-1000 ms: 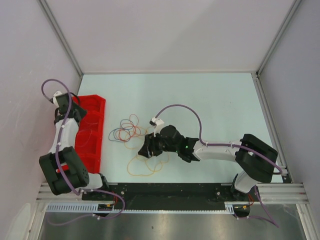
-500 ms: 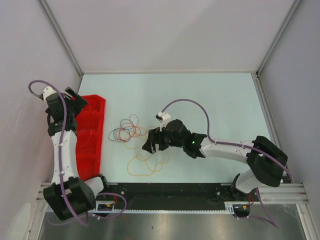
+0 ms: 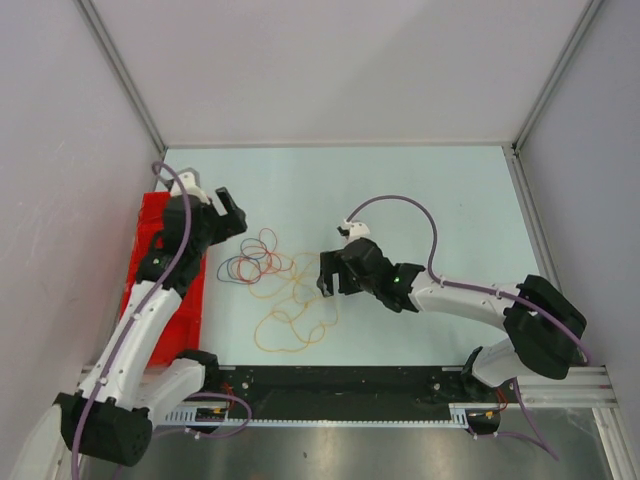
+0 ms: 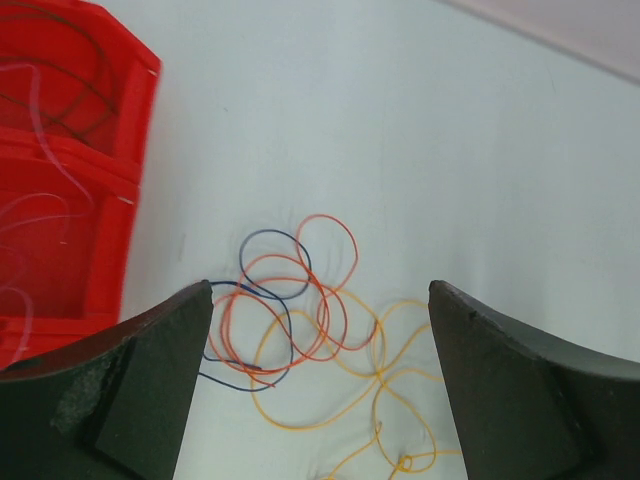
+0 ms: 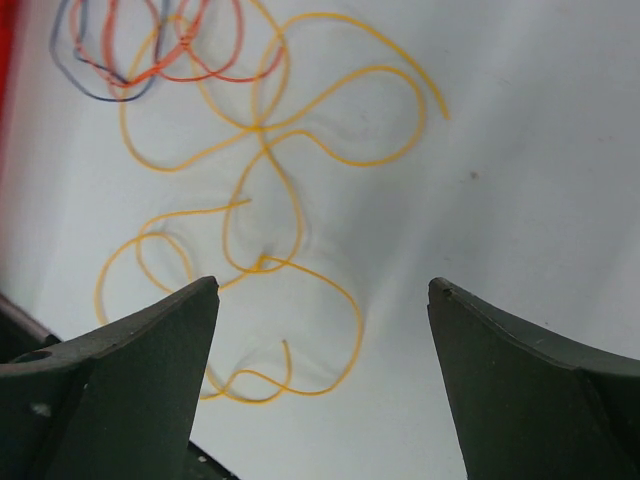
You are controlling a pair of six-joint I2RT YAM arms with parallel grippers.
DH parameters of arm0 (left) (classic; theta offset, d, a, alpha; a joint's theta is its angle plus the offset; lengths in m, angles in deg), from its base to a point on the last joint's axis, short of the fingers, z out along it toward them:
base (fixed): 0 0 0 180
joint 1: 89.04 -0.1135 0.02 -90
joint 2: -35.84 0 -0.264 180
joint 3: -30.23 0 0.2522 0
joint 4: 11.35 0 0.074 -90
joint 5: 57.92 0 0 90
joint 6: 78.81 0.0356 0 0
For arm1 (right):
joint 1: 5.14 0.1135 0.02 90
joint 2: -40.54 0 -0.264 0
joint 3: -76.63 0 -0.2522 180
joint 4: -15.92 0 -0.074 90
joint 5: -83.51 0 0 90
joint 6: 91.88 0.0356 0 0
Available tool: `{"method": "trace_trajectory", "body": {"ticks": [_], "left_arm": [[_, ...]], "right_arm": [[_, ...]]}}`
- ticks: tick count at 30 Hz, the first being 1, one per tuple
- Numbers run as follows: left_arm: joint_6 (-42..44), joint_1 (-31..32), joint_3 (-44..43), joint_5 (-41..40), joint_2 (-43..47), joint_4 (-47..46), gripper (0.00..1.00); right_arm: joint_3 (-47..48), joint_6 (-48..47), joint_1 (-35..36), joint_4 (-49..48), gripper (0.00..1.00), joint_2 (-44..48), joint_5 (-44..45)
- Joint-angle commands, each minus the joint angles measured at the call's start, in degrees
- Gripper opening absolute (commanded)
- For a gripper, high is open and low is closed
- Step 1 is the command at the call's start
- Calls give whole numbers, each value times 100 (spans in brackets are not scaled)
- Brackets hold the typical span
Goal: Untangle the cables
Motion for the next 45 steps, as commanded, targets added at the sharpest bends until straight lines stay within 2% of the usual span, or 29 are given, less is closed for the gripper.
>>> {"method": "trace_trajectory", "body": {"ticks": [1, 6, 16, 24, 29, 36, 40, 45], "left_arm": [[28, 759, 99, -295, -390, 5, 92], [-25, 1323, 108, -410, -1118, -311, 89], [-175, 1947, -95, -647, -2236, -645, 84], [-51, 2738, -122, -920, -2492, -681, 82], [-43, 3055, 81, -788, -2439, -777, 82], [-60, 3494, 292, -867, -2667, -926, 80], [-69, 3556, 327, -885, -2966, -1006, 77], [-60, 3679, 406, -1095, -3090, -971, 78]], "right_arm": [[-393, 494, 22, 216, 90, 141, 901], [-1017, 1100, -5, -109, 89, 326, 1402], [-1949, 1075, 13, -934, 89, 519, 2140], [-2679, 847, -92, -2543, 89, 512, 1983], [-2925, 741, -426, -3290, 90, 343, 1333], [-3690, 1197, -1603, -4599, 90, 116, -46], [-3761, 1531, -2411, -5354, 86, -543, -1037], [-3533, 1602, -2808, -5567, 83, -1256, -1629]]}}
